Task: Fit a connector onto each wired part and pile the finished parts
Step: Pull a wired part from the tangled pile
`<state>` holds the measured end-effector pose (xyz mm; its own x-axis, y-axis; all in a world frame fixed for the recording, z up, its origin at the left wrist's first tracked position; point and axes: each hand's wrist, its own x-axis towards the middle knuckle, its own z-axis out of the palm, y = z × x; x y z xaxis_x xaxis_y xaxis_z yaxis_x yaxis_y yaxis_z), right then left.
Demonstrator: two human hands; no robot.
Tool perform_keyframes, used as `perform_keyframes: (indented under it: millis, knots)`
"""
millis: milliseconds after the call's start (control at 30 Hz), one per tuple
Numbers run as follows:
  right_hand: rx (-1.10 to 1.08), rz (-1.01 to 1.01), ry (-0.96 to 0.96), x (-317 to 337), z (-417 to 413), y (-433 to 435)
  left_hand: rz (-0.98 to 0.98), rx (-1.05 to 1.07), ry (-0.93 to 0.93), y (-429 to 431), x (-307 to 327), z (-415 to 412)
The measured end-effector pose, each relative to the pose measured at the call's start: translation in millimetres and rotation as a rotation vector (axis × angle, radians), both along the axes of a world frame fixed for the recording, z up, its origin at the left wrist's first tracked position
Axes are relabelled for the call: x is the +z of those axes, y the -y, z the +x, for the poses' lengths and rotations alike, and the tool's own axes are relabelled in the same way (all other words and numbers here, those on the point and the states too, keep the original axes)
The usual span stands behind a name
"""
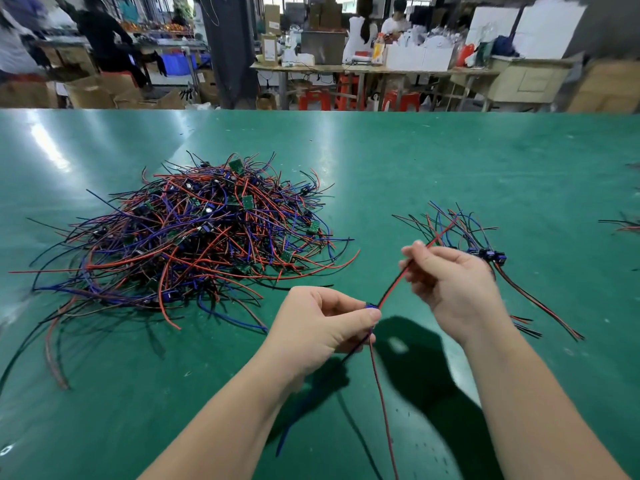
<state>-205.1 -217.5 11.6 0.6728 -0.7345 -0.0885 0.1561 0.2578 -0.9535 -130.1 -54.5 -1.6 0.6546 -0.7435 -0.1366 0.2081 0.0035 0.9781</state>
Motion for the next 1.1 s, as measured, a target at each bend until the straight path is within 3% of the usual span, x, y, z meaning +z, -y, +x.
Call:
perform_keyframes:
  millis: [200,300,433,500,633,700,1000,1100]
  knots:
    - [-0.304,0.194,0.134,-4,-2,19,-0.033,-0.068,-0.026,-4,4,0]
    - [-0.223,0.252,0.08,-6,5,7,-0.107,0.007,-0.075,-5,8,4]
    - [0.28,0.099,0.075,-6,7,-29,-0.143,0.182,-0.107,-2,5,9]
    - [0.361,0.011,0.102,-8,9,-43,-0.095,0.255,-0.043,-1,2,10]
    - [0.168,-0.371,0.008,-15,11,-50,-0.08,0.338,0.045,-1,-2,12]
    - [0.177,-0.472,0.005,-15,10,-54,-0.083,0.329,0.095,0,-4,12]
    - [0.069,-0.46,-0.057,20,12,-30,-0.139,0.079,0.124,2,-3,8]
    - [-0.079,-0.469,-0.081,47,4,15,-0.051,0.143,0.27,1,-7,13]
